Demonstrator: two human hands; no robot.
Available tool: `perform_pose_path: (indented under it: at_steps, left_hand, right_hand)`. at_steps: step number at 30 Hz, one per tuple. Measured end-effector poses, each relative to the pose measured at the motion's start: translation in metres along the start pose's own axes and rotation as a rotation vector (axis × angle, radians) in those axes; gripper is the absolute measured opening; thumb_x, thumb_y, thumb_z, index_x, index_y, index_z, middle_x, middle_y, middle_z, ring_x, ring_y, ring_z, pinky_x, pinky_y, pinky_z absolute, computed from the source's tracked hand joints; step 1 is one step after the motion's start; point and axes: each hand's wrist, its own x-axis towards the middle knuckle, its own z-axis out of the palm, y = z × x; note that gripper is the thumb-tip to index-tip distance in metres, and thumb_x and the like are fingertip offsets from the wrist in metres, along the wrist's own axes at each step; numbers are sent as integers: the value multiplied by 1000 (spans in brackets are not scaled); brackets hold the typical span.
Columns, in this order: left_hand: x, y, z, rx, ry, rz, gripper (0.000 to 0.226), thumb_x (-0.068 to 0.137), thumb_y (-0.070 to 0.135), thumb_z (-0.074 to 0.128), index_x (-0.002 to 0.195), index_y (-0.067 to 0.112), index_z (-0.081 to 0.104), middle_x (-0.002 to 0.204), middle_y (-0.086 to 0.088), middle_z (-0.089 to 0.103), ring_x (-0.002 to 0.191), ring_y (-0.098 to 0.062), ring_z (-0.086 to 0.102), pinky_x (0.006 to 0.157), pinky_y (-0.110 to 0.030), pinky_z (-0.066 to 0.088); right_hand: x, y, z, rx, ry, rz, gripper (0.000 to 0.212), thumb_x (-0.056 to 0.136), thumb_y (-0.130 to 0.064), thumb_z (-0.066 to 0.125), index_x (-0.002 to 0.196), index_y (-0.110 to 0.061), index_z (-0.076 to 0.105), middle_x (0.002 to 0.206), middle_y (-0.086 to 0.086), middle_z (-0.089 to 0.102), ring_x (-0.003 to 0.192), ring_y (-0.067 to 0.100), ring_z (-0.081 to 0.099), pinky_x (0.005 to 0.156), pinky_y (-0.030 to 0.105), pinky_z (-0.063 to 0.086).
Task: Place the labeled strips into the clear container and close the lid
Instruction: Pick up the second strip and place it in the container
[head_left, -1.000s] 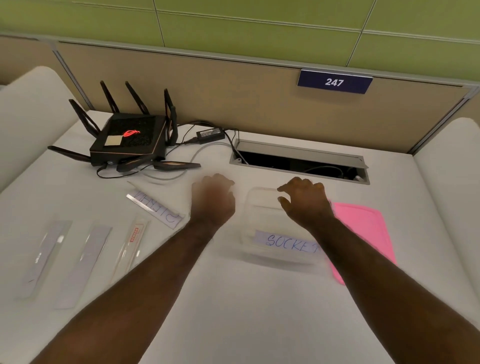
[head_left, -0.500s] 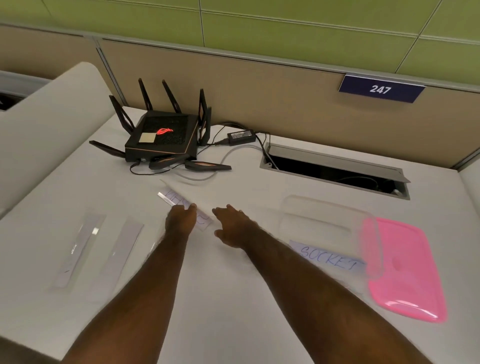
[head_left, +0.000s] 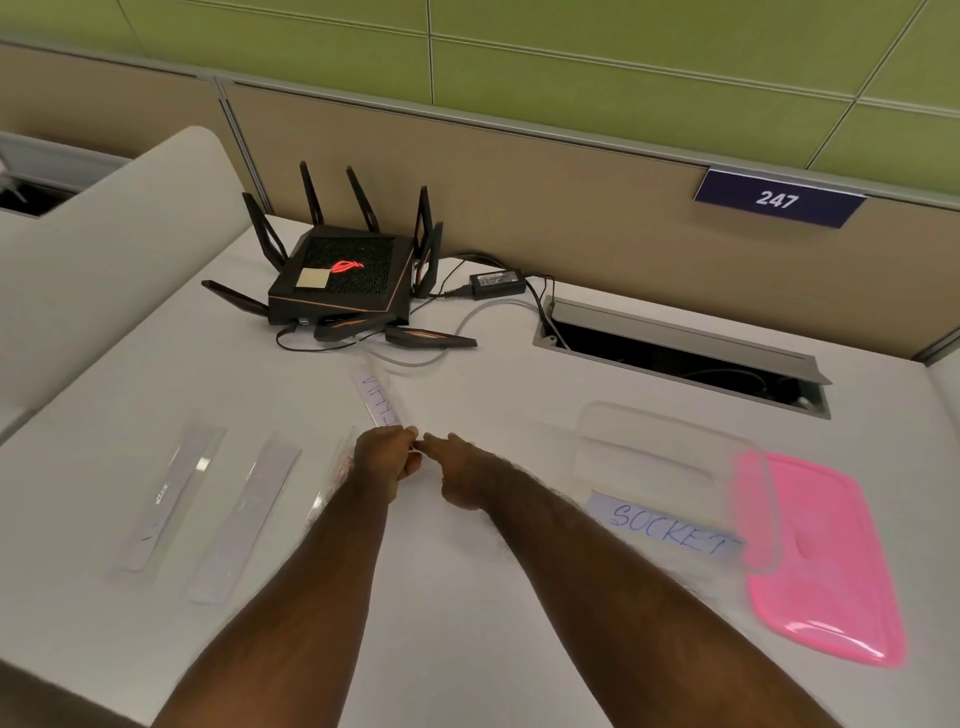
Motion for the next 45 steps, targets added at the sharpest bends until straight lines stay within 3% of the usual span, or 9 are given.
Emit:
perform_pose_path:
  at_steps: [5,9,12,17,26,30,36,40,45]
  left_hand:
    - [-16,0,-4,-45,25,50,10,91,8,57,94,0,63,82,-13,67,71,-25,67,77,-40,59]
    - [-45,-1,-7,-88,1,111,19,89,8,58,108,7,61,86,-7,67,78,-24,66,78,-41,58]
    - [-69,0,-7,-8,-26,147,24,91,11,59,115,7,60,105,-12,67,92,-32,67,83,-45,59]
    - [-104,15,-11,162,-211,195,20,94,12,53,109,9,65,91,-10,68,66,-20,61,50,-26,52]
    - [-129,52,-5,342,-654,141,23,97,17,52,102,13,74,82,-4,70,58,-13,49,49,-22,46]
    - [-129,62,12,384,-653,156,24,97,18,52,96,16,77,96,-9,73,71,-18,54,56,-26,47]
    - [-129,70,49,591,-594,440,32,93,46,53,115,28,67,103,2,74,95,-18,64,75,-31,54]
    - [-136,74,76,829,-710,607,60,78,45,74,132,32,53,119,15,62,101,-6,62,69,-16,51]
    - [-131,71,116,968,-654,844,39,79,37,75,115,24,67,109,8,67,93,-17,63,68,-19,46]
  right_hand:
    - [-8,3,-3,-14,53,-68,85,79,11,46,148,-35,23,160,-2,21,145,27,21,110,53,34]
    - [-16,9,-12,-88,109,-120,87,78,12,52,146,-36,26,162,-5,14,148,24,9,113,56,26]
    - [-26,20,-26,-148,136,-129,89,79,10,55,148,-36,22,162,-5,10,149,23,6,114,57,24]
    - [-49,46,-55,-249,274,-134,92,81,7,60,148,-40,18,162,-6,7,149,21,7,112,53,31]
    - [-105,112,-118,-327,421,-95,81,80,-15,73,146,-36,30,159,-11,22,148,15,14,109,46,34]
    - [-131,141,-127,-287,410,-68,74,78,-29,74,142,-32,39,147,-9,45,135,16,40,106,37,37]
    - [-172,175,-132,-131,358,94,74,77,-48,70,143,-34,39,145,-11,46,130,15,42,104,41,38]
    - [-197,195,-139,-43,375,132,69,74,-52,72,137,-35,47,141,-13,51,126,13,46,101,39,40]
    - [-222,219,-140,65,459,171,41,75,-50,73,106,-35,52,109,-8,66,94,13,60,79,34,49]
